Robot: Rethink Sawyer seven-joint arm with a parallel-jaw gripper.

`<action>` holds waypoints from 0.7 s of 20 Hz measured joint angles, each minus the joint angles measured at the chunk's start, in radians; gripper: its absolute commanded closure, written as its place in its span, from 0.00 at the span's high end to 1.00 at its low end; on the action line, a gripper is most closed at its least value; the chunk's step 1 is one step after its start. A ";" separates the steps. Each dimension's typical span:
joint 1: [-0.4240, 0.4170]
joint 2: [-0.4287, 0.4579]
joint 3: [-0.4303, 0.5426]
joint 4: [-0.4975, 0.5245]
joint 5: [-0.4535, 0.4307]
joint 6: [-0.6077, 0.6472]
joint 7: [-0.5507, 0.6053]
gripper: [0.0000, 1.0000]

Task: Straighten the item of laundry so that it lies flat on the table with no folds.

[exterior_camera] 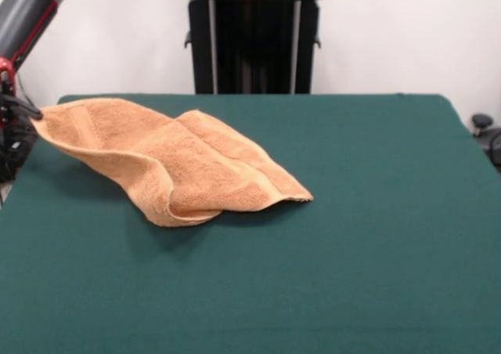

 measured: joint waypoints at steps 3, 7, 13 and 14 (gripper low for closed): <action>-0.001 0.000 -0.003 -0.017 0.001 0.020 -0.013 0.00; -0.003 0.000 -0.005 -0.038 0.001 0.041 -0.029 0.00; -0.002 0.004 -0.007 -0.091 0.010 0.075 -0.063 0.00; -0.002 0.008 -0.007 -0.102 0.016 0.083 -0.070 0.00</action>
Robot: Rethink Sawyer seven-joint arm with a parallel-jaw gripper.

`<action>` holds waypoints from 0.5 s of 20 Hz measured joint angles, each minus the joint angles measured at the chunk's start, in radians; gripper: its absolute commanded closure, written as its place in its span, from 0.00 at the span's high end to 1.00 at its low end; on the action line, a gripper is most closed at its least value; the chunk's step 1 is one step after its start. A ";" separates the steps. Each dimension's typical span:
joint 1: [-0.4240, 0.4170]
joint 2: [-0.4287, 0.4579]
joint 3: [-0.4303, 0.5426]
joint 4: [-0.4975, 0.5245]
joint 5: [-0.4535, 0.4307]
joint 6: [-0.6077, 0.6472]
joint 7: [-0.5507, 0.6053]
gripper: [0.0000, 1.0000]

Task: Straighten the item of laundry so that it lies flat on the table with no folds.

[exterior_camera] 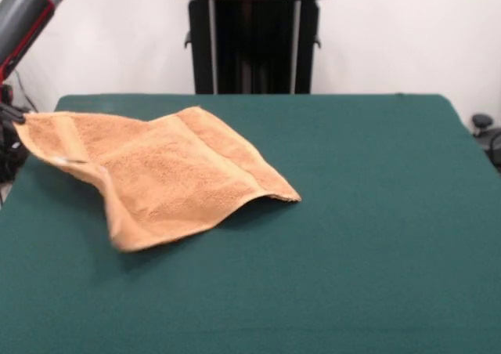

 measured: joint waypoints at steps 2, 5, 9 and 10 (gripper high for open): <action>0.000 0.010 0.000 -0.018 0.012 0.011 -0.011 0.00; 0.001 0.030 0.000 -0.049 0.030 0.031 -0.032 0.00; 0.000 0.048 0.000 -0.076 0.039 0.046 -0.047 0.00; 0.000 0.049 0.000 -0.078 0.039 0.046 -0.048 0.00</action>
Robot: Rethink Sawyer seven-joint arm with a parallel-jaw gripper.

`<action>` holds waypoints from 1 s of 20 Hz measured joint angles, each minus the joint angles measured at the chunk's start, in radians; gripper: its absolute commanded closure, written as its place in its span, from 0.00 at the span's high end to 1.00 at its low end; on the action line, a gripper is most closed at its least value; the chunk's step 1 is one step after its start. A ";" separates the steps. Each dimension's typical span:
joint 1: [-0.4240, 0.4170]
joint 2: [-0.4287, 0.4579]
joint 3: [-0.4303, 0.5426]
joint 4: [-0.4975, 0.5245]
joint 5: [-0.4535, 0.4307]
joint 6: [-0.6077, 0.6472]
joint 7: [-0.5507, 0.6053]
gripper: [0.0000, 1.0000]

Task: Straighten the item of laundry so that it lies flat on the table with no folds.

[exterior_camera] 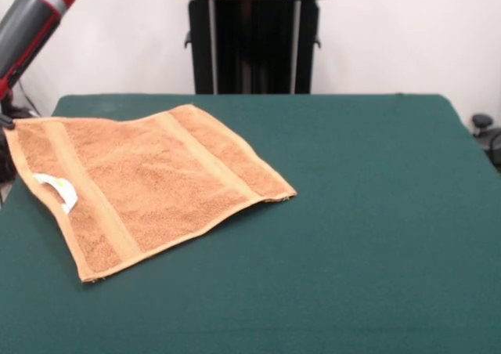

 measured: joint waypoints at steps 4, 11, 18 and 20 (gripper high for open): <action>-0.005 0.018 0.000 -0.004 0.008 0.000 -0.008 0.00; -0.008 0.020 -0.001 -0.005 0.008 0.000 -0.016 0.00; -0.008 0.020 -0.002 -0.005 0.008 0.000 -0.033 0.00; -0.009 0.020 -0.002 -0.005 0.008 0.000 -0.054 0.00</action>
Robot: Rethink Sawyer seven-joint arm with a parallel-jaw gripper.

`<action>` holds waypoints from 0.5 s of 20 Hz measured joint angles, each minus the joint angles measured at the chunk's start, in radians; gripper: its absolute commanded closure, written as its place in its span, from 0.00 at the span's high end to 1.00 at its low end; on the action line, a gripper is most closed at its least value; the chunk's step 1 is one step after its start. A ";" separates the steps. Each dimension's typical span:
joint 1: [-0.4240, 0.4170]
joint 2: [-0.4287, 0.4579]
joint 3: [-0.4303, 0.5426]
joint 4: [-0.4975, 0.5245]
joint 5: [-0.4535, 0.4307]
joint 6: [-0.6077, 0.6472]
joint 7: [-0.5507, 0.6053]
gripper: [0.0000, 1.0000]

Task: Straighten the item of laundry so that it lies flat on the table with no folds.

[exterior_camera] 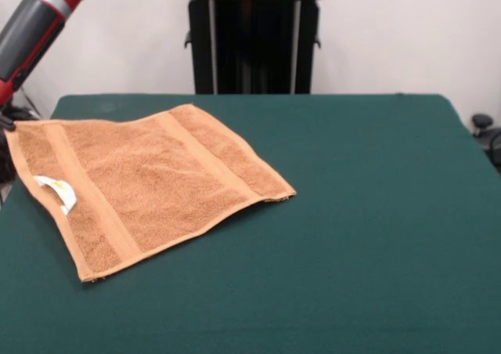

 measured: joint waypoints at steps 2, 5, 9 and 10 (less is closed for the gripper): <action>-0.001 0.000 0.000 0.000 0.000 0.000 -0.028 0.00; 0.000 0.000 -0.001 0.000 0.000 0.000 -0.059 0.00; 0.012 0.000 -0.003 -0.018 0.000 0.000 -0.096 0.00; 0.014 0.000 -0.004 -0.024 0.000 0.001 -0.102 0.00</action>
